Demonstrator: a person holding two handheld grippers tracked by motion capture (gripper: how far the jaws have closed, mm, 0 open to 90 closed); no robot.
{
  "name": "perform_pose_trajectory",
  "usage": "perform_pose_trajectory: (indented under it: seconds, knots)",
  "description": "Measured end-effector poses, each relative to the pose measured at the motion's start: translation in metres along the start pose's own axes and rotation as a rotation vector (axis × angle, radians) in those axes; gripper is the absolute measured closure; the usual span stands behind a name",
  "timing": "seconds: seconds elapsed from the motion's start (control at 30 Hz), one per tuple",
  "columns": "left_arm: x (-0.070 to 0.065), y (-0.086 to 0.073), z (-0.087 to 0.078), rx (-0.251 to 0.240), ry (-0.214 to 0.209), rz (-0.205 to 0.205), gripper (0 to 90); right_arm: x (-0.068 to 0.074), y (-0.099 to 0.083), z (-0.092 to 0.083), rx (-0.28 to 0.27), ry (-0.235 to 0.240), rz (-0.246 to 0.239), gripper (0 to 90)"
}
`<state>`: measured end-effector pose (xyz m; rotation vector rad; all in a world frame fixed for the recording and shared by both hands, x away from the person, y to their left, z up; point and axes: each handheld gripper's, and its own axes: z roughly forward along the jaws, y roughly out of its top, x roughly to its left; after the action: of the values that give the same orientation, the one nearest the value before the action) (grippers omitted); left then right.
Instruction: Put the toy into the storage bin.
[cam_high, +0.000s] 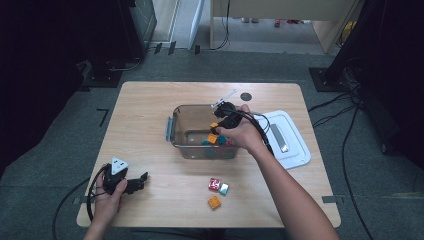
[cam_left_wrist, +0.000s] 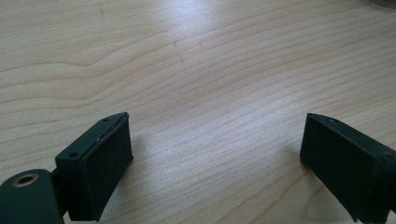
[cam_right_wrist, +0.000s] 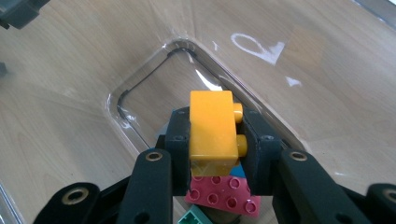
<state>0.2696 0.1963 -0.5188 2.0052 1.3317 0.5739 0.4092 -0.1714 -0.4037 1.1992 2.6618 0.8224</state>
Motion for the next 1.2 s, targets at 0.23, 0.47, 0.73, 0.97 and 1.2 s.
perform_pose_trajectory:
  seconds: [0.23, 0.47, 0.73, 0.97, 1.2]
  knots:
    - [0.0, 0.0, 0.0, 0.0, 0.0, 0.0, 9.1, -0.001, 0.0, -0.001, -0.011, 0.01, 0.007, 60.2]
    - [0.0, 0.0, 0.0, 0.0, 0.0, 0.001, 9.1, 0.0, -0.002, -0.007, -0.05, 0.023, 0.013, 51.9]
    - [0.0, 0.0, 0.0, 0.0, -0.001, 0.001, 9.1, 0.007, -0.011, -0.026, -0.121, 0.001, -0.017, 32.1]
    - [0.0, 0.0, 0.0, -0.001, 0.001, 0.001, 9.1, 0.013, -0.024, -0.046, -0.22, 0.011, -0.031, 19.4]
    - [0.0, 0.0, 0.0, -0.001, 0.0, 0.001, 9.1, 0.019, -0.047, -0.067, -0.384, 0.054, -0.029, 21.2]
